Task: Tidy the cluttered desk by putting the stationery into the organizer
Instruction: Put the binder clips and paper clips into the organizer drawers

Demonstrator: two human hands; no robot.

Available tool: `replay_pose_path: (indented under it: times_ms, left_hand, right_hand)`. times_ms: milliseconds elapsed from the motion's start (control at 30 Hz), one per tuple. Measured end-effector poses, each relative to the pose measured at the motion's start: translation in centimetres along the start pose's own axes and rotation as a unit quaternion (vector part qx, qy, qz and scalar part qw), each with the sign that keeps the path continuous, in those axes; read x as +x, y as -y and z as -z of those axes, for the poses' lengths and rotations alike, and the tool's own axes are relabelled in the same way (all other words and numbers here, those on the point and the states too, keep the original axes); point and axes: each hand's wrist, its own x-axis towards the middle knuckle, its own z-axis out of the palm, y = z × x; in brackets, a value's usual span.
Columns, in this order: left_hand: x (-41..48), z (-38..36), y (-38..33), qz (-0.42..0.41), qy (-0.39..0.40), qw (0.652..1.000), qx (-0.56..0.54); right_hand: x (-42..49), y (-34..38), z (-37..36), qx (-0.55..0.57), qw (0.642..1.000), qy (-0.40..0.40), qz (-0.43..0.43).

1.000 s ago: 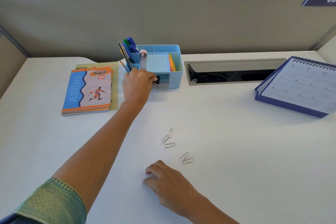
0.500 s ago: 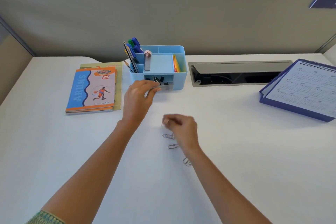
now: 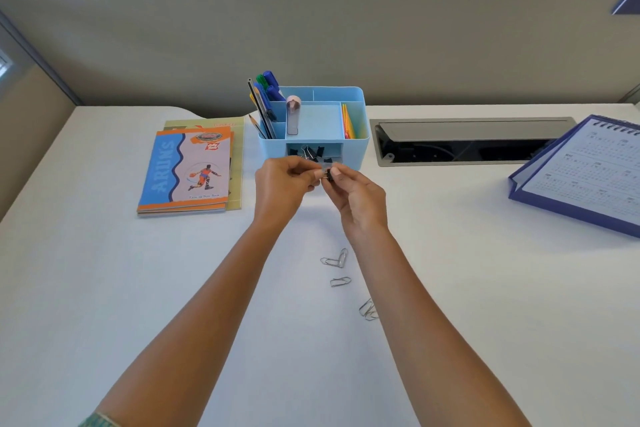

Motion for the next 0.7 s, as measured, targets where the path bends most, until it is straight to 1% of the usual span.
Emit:
replay_pose_path:
  times_ms: [67, 100, 133, 200, 233, 300, 400, 500, 600, 700]
  left_hand:
    - [0.4, 0.1, -0.1, -0.020, -0.022, 0.999, 0.017]
    - [0.6, 0.2, -0.1, -0.035, -0.040, 0.998, 0.030]
    - [0.8, 0.3, -0.1, -0.052, -0.060, 0.996, 0.043]
    - [1.3, 0.4, -0.2, -0.094, -0.087, 0.989, 0.077]
    - [1.6, 0.4, -0.3, -0.118, -0.092, 0.983, 0.104]
    - [2.2, 0.4, -0.4, -0.169, -0.088, 0.966, 0.177]
    - [3.2, 0.0, 0.0, -0.208, -0.056, 0.944, 0.252]
    - [3.5, -0.1, 0.4, -0.214, -0.035, 0.934, 0.283]
    - [3.2, 0.4, 1.0, -0.243, -0.048, 0.922, 0.297]
    - [2.8, 1.2, 2.0, -0.226, -0.084, 0.915, 0.324]
  right_hand:
    - [0.5, 0.1, -0.2, -0.080, 0.995, 0.002, 0.057]
    - [0.8, 0.1, -0.1, -0.142, 0.984, -0.007, 0.105]
    - [1.1, 0.2, 0.0, -0.220, 0.961, -0.022, 0.169]
    - [1.7, 0.5, 0.6, -0.361, 0.880, -0.048, 0.305]
    - [2.0, 0.7, 0.8, -0.397, 0.845, -0.050, 0.354]
    - [2.6, 1.0, 1.1, -0.438, 0.799, -0.039, 0.410]
    - [3.5, 1.2, 1.2, -0.505, 0.734, -0.019, 0.455]
    - [4.3, 1.5, 1.3, -0.587, 0.666, 0.025, 0.460]
    - [5.0, 2.0, 1.4, -0.657, 0.604, 0.080, 0.443]
    - [5.4, 2.5, 1.7, -0.703, 0.550, 0.117, 0.434]
